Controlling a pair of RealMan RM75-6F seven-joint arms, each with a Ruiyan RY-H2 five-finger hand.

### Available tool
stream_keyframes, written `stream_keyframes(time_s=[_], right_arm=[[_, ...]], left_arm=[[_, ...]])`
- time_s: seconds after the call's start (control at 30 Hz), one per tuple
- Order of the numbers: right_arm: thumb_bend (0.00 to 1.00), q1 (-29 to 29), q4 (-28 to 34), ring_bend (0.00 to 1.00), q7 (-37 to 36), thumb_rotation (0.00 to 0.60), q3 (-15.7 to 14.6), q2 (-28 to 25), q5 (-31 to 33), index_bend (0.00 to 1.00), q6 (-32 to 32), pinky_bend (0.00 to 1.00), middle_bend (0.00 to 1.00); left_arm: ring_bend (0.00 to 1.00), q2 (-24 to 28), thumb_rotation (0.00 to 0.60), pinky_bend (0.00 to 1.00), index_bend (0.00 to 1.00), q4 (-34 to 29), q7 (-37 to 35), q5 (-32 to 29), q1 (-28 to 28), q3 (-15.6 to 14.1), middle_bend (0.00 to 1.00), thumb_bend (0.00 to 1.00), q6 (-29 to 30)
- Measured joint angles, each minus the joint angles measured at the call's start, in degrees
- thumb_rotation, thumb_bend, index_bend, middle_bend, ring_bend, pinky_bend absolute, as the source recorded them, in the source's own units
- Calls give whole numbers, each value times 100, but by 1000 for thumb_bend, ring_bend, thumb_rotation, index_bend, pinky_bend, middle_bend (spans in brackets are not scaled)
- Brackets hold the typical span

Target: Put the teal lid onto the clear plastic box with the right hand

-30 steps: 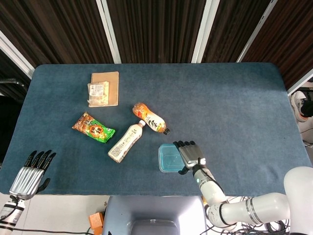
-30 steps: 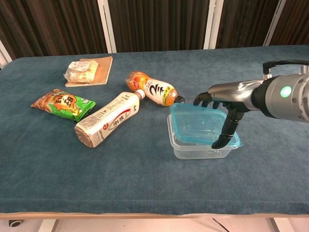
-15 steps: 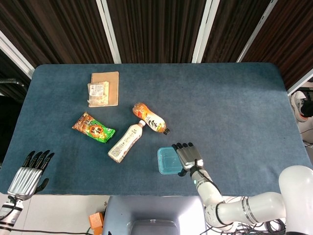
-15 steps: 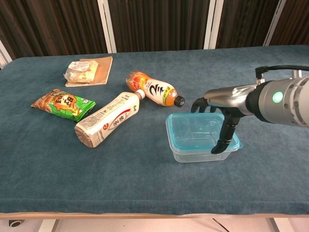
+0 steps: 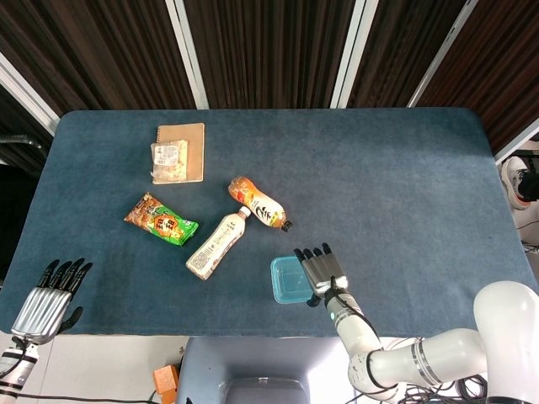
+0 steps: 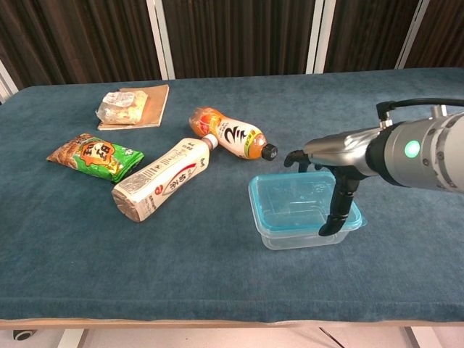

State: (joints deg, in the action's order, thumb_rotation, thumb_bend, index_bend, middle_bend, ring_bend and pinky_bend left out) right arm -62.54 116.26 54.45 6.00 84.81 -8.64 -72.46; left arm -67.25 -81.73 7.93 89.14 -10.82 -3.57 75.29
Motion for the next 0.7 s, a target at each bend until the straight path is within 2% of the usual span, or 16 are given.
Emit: stream_keyframes(time_s=[0.2,0.47,0.7], right_arm=[[101,-33,45,0,105,600,-6,7,41,0,-82,0,6],[101,-41,221,0,147,600,-33,-178,55,0,37,0,0],[101,49,537,0,110,600,-168,-383,-544,10,-167,0,0]], left_arm=[[74,18,600,44,0,-9,-32,13,5,0,55,351,16],[74,44,600,44,0,-30,-43,22,15,2,55,350,36],[76,62,600,44,0,-60,-21,10,28,10,57,350,52]])
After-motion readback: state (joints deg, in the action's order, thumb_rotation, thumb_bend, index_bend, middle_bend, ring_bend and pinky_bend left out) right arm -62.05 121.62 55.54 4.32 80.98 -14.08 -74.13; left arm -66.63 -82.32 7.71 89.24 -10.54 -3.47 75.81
